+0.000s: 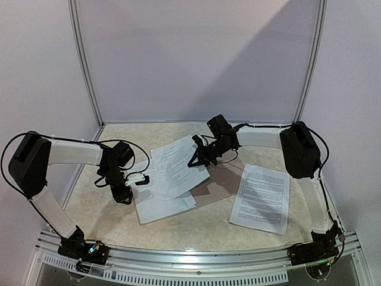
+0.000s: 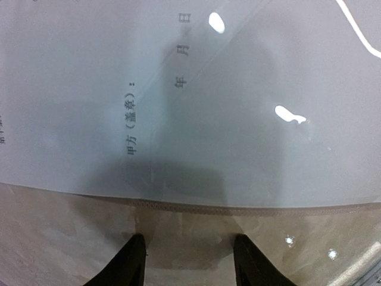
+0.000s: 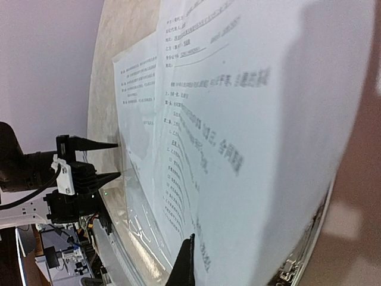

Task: Put the files into the folder
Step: Insert the folder to form pockets on the folder.

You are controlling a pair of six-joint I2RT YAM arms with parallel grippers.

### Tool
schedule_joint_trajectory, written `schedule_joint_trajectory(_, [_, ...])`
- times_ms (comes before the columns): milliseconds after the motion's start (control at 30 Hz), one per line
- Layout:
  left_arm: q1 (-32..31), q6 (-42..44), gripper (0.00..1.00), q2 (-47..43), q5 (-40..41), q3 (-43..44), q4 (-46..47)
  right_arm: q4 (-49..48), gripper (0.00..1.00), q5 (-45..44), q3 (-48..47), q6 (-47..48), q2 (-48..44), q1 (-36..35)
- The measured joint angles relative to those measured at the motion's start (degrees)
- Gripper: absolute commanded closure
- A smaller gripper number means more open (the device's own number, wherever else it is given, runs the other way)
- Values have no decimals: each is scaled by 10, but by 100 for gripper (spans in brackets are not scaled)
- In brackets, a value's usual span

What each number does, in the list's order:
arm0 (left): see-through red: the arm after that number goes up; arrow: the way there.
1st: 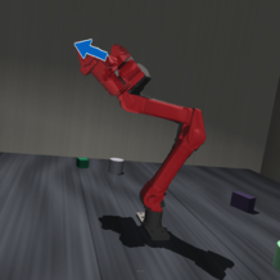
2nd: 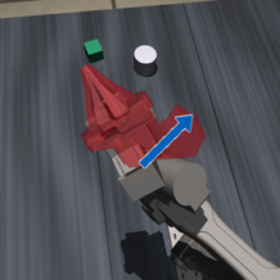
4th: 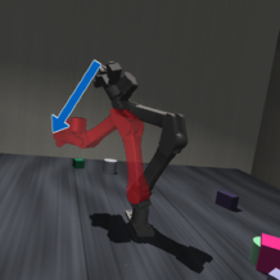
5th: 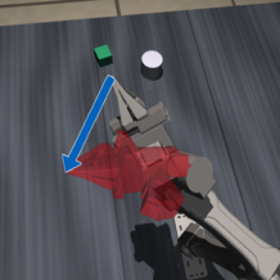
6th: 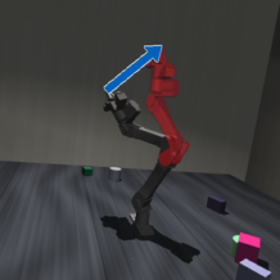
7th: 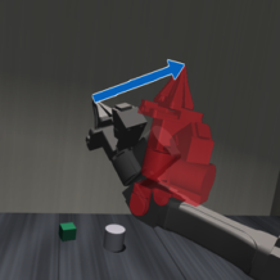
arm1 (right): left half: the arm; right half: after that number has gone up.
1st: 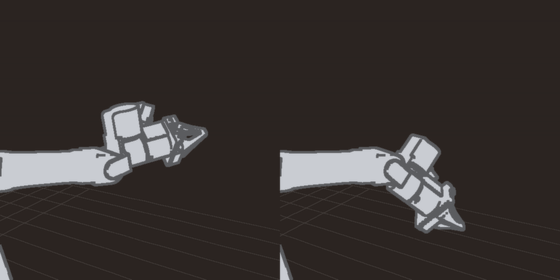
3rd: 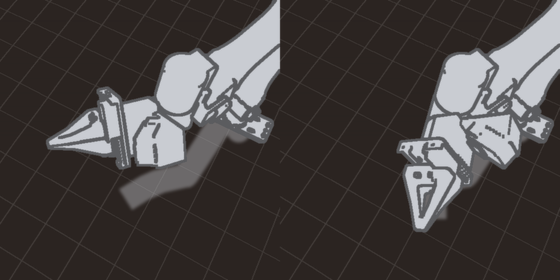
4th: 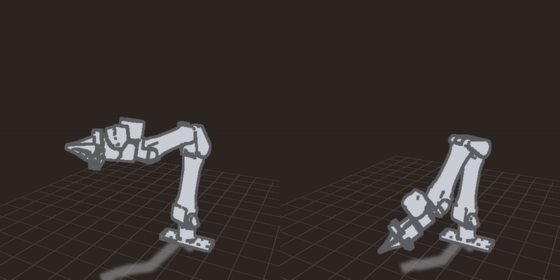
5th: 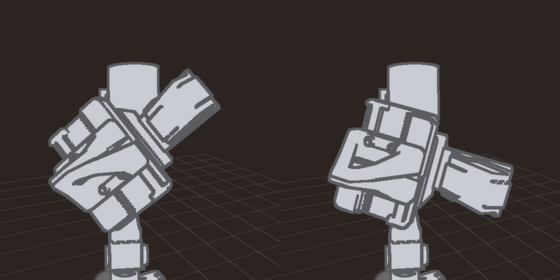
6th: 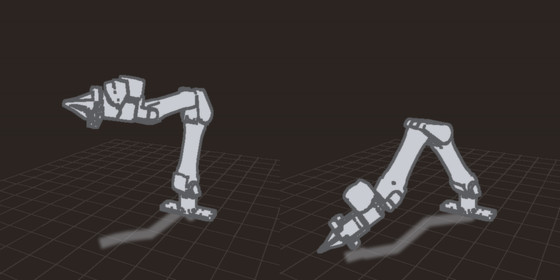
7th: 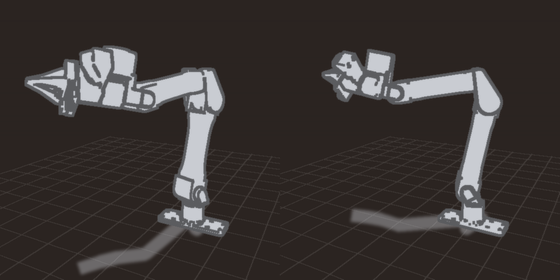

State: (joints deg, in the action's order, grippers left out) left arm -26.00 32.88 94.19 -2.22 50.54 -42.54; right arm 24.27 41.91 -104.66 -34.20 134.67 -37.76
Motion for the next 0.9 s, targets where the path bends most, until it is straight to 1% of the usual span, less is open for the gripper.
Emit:
schedule_joint_trajectory(200, [0,-7,47,3,-1,4,-2,70,99,3,-35,35,2,-18])
schedule_joint_trajectory(400, [0,-17,46,5,-7,6,-3,119,98,2,-35,62,2,-29])
schedule_joint_trajectory(533, [0,-21,46,5,-11,6,-3,119,95,-13,-16,55,0,-33])
schedule_joint_trajectory(900, [0,-16,46,-3,-55,0,0,76,85,-60,71,-9,-23,-41])
